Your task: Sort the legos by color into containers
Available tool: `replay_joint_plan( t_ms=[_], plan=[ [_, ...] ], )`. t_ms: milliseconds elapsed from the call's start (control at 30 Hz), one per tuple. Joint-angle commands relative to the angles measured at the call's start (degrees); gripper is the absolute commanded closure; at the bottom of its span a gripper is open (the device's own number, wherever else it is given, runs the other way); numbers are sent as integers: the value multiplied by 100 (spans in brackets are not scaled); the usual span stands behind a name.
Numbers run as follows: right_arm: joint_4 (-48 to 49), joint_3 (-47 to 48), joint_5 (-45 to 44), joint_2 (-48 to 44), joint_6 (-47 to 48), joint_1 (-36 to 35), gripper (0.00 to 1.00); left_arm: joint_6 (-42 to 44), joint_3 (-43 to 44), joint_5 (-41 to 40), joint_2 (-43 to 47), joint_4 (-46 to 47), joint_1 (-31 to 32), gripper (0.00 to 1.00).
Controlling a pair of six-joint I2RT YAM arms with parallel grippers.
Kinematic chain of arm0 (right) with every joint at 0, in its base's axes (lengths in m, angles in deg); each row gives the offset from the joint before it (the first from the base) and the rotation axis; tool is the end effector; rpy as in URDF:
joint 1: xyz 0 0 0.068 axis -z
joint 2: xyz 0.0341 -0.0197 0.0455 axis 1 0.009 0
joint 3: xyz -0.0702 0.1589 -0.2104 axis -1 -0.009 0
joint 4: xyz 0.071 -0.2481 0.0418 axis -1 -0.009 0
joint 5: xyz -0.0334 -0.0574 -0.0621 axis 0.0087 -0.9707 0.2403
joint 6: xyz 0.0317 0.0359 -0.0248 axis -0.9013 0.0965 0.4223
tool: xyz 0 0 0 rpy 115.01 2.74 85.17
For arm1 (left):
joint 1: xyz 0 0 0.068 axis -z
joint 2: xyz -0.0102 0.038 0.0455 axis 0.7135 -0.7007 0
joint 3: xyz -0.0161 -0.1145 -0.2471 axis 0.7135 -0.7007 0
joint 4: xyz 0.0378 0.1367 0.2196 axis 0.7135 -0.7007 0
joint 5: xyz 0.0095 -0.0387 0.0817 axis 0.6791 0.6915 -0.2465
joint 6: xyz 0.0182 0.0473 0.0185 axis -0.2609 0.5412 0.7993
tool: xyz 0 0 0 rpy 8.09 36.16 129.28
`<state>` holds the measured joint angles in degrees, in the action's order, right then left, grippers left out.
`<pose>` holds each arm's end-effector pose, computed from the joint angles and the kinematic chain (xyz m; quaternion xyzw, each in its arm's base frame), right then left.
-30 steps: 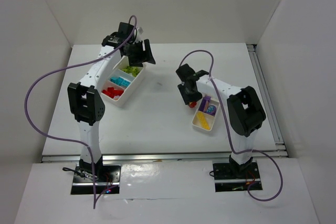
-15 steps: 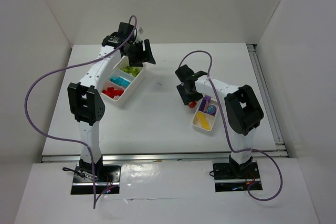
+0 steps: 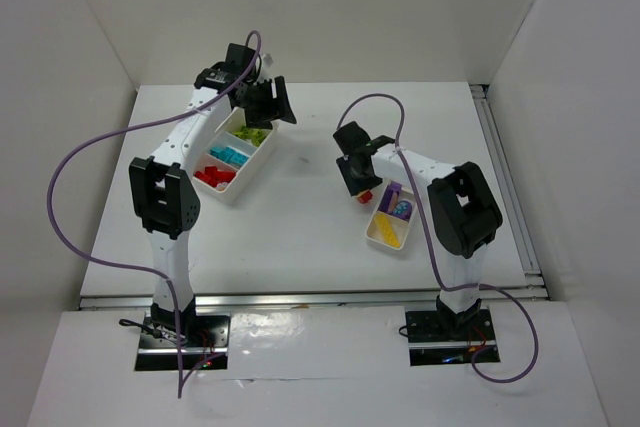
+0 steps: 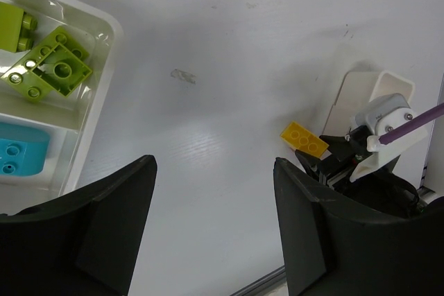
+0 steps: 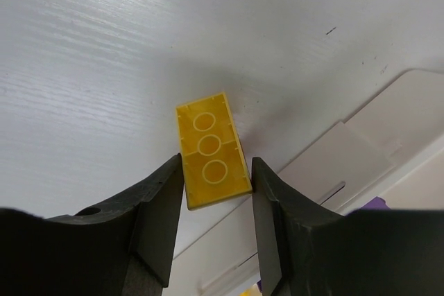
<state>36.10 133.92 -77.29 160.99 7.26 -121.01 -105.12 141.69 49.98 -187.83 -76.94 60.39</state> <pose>0.3325 0.1945 0.1883 -0.2006 0.9531 -0.0439 0.2226 0.4454 -0.1281 0.3286 -0.0602 0.9223 -0.2501 0.2883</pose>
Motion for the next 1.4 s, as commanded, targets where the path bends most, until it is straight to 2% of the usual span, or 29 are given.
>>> replay_joint_plan(
  t_ms=[0,33,200,333,367,467,500,533,633,833,933,1100,1267,1367],
  plan=[
    [211,-31,-45,-93,-45,-11,71,102,-8,106,94,-18,7,21],
    [158,-31,-45,-145,-46,-11,76,102,-8,106,94,-18,7,21],
    [35,311,524,-575,-440,313,84,164,158,255,94,-79,7,21],
    [122,497,2061,-953,-766,910,84,506,106,816,226,-27,7,20],
    [236,497,2734,-1015,-853,1120,84,672,45,1192,331,52,7,20],
    [544,427,3907,-1183,-1038,1472,84,919,-394,1949,516,332,7,21],
    [623,426,4127,-1253,-1204,1552,84,1059,-569,2552,586,456,7,23],
    [728,287,4303,-1332,-1293,1614,84,1060,-893,2828,656,587,7,24],
    [1447,-20,4910,-1524,-1679,1808,84,920,-1350,4067,779,1184,7,23],
    [2731,-452,6044,-1640,-2872,2239,84,202,-2441,5078,1061,2757,121,13],
    [3443,-715,6545,-1640,-3453,2300,84,-143,-2741,5230,1123,3663,270,9],
    [4383,-847,7090,-1587,-4132,2300,84,-12,-2803,5072,1123,3665,454,9],
    [4219,-664,7144,-1474,-4124,2300,84,-73,-2803,4774,1070,3885,587,8],
    [4271,-664,7197,-1473,-4124,2248,84,-354,-2890,4720,1070,4384,587,8]
  ],
)
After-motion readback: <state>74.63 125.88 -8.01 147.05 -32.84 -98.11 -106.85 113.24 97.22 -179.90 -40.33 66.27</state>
